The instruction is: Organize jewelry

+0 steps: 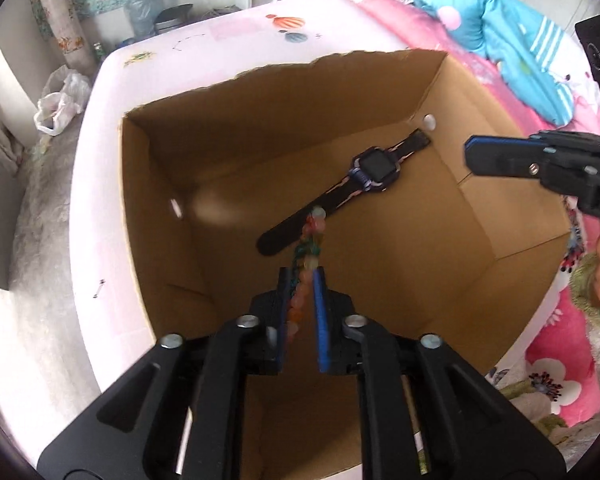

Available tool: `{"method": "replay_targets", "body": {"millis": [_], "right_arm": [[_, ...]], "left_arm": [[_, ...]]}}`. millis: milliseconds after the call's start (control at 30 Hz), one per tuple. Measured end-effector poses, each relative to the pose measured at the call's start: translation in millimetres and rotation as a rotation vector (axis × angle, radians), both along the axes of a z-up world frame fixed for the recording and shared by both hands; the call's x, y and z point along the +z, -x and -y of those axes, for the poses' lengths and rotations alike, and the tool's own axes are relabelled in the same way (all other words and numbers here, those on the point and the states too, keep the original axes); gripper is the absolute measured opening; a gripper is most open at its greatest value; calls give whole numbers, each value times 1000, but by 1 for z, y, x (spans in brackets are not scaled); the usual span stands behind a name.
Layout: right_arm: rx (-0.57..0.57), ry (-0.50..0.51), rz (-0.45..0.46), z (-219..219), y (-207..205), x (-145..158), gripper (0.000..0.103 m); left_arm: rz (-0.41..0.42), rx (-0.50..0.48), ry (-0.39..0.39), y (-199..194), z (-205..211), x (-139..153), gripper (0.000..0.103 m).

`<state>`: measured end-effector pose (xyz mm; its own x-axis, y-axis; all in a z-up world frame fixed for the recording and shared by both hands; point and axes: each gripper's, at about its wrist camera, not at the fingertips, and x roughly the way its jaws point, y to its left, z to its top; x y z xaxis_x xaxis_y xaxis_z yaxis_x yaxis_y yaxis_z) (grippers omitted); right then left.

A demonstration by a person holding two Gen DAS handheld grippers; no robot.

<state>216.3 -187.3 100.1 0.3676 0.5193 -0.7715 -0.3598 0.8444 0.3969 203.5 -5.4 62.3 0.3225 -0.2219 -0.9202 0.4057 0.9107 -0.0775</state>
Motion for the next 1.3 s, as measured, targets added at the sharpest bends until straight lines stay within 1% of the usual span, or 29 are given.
{"method": "replay_targets", "body": {"millis": [167, 267, 333, 400, 467, 500, 633, 733, 833, 900, 967, 1133, 1200, 1300], "right_arm": [[-16, -8, 4, 9, -4, 0, 1], [-22, 12, -2, 8, -8, 0, 1], [-12, 26, -24, 4, -14, -1, 1], [8, 39, -67, -3, -22, -5, 1], [38, 69, -126, -14, -33, -13, 1], [64, 92, -176, -24, -41, -22, 1], [139, 153, -307, -57, -60, -50, 1], [171, 246, -375, -81, -72, -75, 1], [172, 344, -395, -95, -82, -93, 1], [158, 370, -419, -99, -89, -104, 1], [145, 377, -426, -100, -93, -110, 0], [116, 359, -400, -101, -95, -108, 0], [100, 342, -384, -99, -94, -108, 0], [70, 302, -387, -94, -94, -108, 0]], "left_arm": [[25, 18, -1, 5, -7, 9, 19], [78, 37, 9, 10, -15, 21, 19], [117, 50, 16, 13, -19, 28, 19], [180, 71, 22, 20, -21, 37, 22], [255, 90, 34, 31, -28, 48, 32], [283, 98, 41, 35, -31, 51, 33], [358, 134, 83, 53, -44, 58, 38], [372, 162, 123, 64, -56, 55, 39], [375, 204, 164, 72, -71, 52, 39], [368, 227, 187, 76, -79, 49, 39], [364, 250, 197, 79, -88, 44, 39], [353, 291, 200, 85, -109, 36, 39], [357, 297, 203, 87, -112, 35, 39], [365, 303, 214, 90, -114, 34, 39]]}}
